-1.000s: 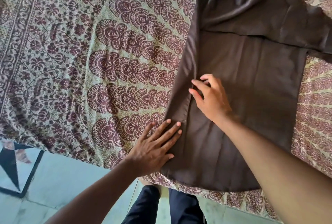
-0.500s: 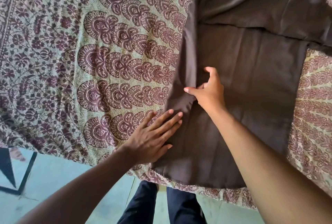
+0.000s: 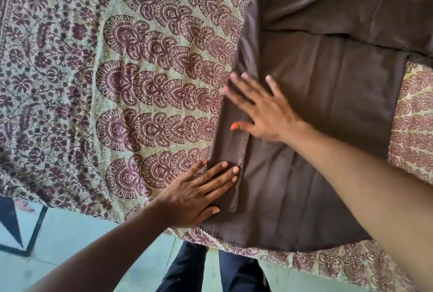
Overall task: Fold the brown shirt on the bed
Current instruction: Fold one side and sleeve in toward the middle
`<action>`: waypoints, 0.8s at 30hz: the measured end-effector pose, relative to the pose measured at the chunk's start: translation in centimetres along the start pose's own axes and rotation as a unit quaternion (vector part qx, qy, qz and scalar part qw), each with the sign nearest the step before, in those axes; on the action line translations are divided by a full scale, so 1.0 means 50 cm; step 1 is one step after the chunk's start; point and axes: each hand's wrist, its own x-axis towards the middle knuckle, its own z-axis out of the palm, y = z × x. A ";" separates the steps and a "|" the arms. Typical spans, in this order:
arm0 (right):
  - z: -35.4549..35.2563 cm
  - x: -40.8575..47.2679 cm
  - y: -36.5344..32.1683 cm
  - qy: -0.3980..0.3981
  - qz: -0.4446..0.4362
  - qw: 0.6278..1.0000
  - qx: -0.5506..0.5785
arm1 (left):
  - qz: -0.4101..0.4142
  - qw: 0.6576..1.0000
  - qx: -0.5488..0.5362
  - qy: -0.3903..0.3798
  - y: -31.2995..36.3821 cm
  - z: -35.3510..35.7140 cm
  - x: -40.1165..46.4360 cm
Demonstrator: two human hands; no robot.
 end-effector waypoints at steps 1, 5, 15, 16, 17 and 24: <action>-0.013 0.020 0.031 -0.001 0.048 0.999 0.008 | -0.001 1.000 -0.003 0.001 0.001 -0.001 0.000; -0.050 0.080 0.090 -0.027 0.141 0.986 0.081 | -0.022 0.997 -0.051 0.049 0.000 -0.026 0.027; -0.084 0.153 0.087 0.181 0.481 0.720 0.467 | -0.152 0.984 -0.090 0.016 -0.053 -0.095 0.155; -0.094 0.174 0.098 0.160 0.505 0.661 0.531 | -0.151 0.985 -0.088 0.004 -0.057 -0.095 0.159; -0.101 0.192 0.110 0.138 0.513 0.610 0.587 | -0.152 0.985 -0.088 -0.007 -0.060 -0.094 0.161; -0.137 0.220 0.154 0.071 0.487 0.431 0.756 | -0.148 0.985 -0.093 -0.007 -0.068 -0.089 0.167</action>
